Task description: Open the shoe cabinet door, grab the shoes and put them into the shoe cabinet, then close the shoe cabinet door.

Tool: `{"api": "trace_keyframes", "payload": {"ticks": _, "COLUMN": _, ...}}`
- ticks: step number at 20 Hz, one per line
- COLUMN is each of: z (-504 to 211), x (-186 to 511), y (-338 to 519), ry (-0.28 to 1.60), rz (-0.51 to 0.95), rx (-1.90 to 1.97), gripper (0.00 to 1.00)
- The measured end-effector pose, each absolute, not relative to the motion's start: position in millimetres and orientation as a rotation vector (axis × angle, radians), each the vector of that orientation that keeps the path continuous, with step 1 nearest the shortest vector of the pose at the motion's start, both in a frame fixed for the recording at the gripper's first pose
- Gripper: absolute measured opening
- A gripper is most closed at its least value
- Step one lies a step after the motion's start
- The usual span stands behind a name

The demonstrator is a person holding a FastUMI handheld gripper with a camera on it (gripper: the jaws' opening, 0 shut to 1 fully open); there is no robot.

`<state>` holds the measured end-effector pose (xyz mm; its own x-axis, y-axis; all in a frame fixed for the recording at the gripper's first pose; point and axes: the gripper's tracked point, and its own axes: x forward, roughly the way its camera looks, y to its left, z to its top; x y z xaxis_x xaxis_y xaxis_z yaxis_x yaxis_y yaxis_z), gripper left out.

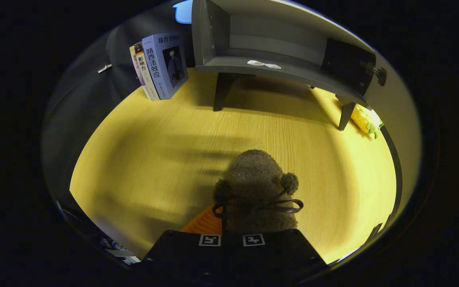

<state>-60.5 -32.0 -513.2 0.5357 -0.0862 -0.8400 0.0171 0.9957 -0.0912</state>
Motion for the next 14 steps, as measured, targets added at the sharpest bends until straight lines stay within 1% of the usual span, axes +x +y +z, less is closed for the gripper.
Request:
{"api": "trace_keyframes", "payload": {"ticks": 4, "z": -463.1, "x": -64.3, "y": -32.9, "ry": 0.962, "rz": -0.015, "rx": -0.059, "gripper": 0.05}}
{"api": "trace_keyframes", "payload": {"ticks": 12, "z": -324.8, "x": -59.6, "y": -61.6, "ry": 0.774, "rz": 0.068, "rx": -0.056, "gripper": 0.05}}
{"api": "trace_keyframes", "payload": {"ticks": 14, "z": -296.5, "x": -55.0, "y": -70.0, "ry": 0.734, "rz": 0.061, "rx": -0.067, "gripper": 0.05}}
